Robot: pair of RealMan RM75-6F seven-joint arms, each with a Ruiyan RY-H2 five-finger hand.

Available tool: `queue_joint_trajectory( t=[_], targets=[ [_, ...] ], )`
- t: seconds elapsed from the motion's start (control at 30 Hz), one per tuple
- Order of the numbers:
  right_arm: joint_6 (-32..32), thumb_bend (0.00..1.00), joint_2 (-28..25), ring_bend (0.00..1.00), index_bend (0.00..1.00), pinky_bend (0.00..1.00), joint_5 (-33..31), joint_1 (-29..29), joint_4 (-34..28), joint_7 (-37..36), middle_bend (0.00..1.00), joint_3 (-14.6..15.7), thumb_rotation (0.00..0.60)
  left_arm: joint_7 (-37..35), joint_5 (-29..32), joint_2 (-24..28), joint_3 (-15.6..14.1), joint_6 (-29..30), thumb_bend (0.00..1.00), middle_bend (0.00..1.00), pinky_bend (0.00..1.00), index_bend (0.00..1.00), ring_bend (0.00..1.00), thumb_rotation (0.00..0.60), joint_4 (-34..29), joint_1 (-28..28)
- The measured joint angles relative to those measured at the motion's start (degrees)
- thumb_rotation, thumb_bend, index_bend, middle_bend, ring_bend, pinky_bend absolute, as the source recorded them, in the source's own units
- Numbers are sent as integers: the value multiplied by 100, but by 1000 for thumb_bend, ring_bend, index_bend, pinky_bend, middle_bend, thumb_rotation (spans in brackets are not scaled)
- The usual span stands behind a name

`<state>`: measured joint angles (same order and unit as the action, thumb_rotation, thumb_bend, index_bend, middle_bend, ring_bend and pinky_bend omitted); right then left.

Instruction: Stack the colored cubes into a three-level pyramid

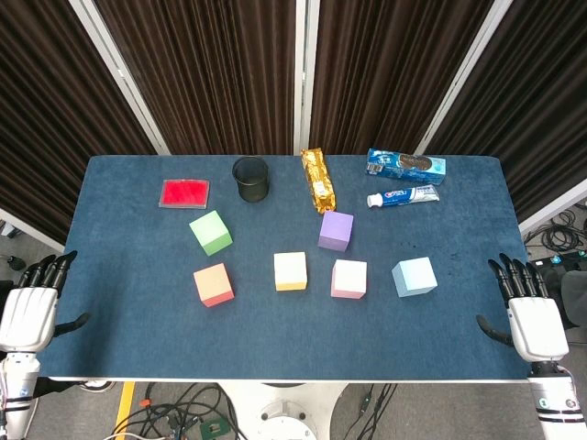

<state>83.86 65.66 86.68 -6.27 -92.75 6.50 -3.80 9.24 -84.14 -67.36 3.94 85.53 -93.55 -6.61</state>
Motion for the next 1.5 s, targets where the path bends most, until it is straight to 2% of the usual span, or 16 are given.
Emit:
queue_joint_trajectory(
  t=[0.37, 0.67, 0.87, 1.13, 1.3, 1.5],
  targets=[
    [-183, 149, 72, 0, 0, 0, -35, -135, -26, 100, 0, -30, 600, 14, 24, 14, 49, -156, 0, 151, 178, 73, 98, 600, -97, -123],
    [-688, 148, 108, 0, 0, 0, -74, -546, -351, 430, 0, -156, 600, 103, 172, -253, 122, -811, 0, 151, 178, 73, 98, 600, -408, -528],
    [-1142, 130, 267, 0, 0, 0, -203, -902, -611, 799, 0, -250, 600, 438, 498, -677, 175, -1209, 0, 151, 178, 73, 98, 600, -673, -809],
    [-1656, 128, 763, 0, 0, 0, -633, -1385, -714, 1186, 17, -428, 600, 788, 1160, -1360, 363, -1665, 0, 167, 177, 73, 98, 600, -660, -1210],
    [-1831, 128, 1034, 0, 0, 0, -935, -1603, -720, 1531, 28, -514, 600, 1112, 1540, -1688, 476, -1717, 0, 211, 177, 73, 98, 600, -714, -1370],
    [-2132, 127, 1328, 0, 0, 0, -1292, -1854, -499, 1549, 59, -567, 600, 1451, 1859, -2063, 579, -1622, 0, 227, 177, 73, 98, 600, -709, -1519]
  ],
)
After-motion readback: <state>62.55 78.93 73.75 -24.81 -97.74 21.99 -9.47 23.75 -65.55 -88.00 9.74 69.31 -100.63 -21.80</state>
